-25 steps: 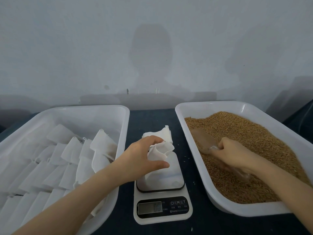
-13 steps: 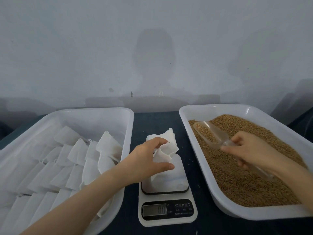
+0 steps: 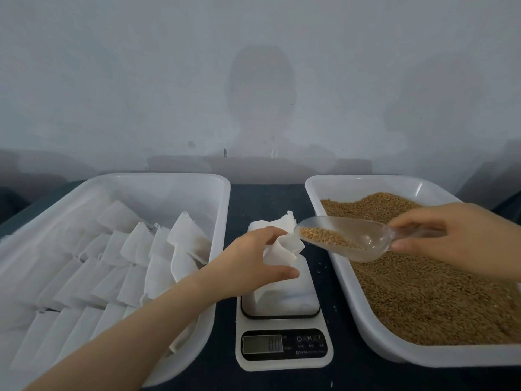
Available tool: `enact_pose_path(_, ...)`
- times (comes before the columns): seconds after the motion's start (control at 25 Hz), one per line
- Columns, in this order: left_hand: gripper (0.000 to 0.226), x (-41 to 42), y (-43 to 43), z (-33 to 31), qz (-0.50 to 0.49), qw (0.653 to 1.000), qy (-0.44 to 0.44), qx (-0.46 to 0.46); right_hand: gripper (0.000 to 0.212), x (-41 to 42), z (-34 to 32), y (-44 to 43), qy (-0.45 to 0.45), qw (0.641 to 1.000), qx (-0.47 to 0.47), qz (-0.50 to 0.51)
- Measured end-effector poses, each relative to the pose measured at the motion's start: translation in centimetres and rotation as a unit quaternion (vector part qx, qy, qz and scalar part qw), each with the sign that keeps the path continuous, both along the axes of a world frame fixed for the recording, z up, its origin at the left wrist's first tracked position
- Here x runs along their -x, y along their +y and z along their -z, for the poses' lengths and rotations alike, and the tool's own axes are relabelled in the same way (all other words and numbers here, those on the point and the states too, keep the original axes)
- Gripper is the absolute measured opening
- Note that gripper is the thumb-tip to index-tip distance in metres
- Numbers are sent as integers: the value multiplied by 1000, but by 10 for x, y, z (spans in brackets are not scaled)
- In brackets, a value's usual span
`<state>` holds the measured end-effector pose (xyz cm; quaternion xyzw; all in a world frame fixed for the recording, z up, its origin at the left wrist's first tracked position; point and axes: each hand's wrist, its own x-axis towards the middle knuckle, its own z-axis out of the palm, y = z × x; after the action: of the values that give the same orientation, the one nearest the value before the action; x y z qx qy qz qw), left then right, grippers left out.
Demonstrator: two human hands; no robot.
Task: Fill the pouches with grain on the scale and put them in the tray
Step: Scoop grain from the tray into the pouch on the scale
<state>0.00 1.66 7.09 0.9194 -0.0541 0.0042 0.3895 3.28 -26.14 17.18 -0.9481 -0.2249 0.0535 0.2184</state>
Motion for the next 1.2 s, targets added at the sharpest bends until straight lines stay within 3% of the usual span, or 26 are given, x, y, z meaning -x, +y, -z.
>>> enact_pose_path(0.64, 46, -1, 2, 2, 35, 999, -22, 2, 35, -10, -3, 14, 38, 993, 45, -99)
enact_pose_path(1.2, 54, -5, 4, 0, 70, 996, 14, 46, 25, -14, -14, 19, -24, 989, 96, -113)
